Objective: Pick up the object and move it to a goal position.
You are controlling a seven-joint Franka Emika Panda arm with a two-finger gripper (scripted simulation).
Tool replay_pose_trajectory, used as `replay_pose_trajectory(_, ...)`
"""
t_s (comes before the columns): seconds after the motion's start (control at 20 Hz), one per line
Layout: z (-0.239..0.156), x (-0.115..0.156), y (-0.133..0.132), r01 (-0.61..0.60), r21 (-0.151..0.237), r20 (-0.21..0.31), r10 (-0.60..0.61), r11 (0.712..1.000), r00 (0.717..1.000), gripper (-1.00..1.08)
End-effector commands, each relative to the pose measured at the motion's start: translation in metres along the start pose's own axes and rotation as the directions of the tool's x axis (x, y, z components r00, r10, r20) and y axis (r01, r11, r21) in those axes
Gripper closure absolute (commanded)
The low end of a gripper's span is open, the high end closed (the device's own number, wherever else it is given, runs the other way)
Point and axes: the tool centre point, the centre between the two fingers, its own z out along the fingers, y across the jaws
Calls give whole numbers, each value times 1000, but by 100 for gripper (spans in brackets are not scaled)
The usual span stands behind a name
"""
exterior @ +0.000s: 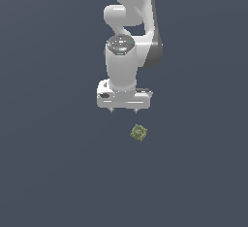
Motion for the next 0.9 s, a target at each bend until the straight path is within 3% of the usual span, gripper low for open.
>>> replay_pose_trajectory(0.0,0,0,0,0,0,0,0,1000,1000,-92)
replay_pose_trajectory(0.45,-4,4,-32,58,16,-3,-58,998,998,-92)
replay_pose_trajectory(0.85,-2,5,-33,79,14,-3,-79,997,997,-92)
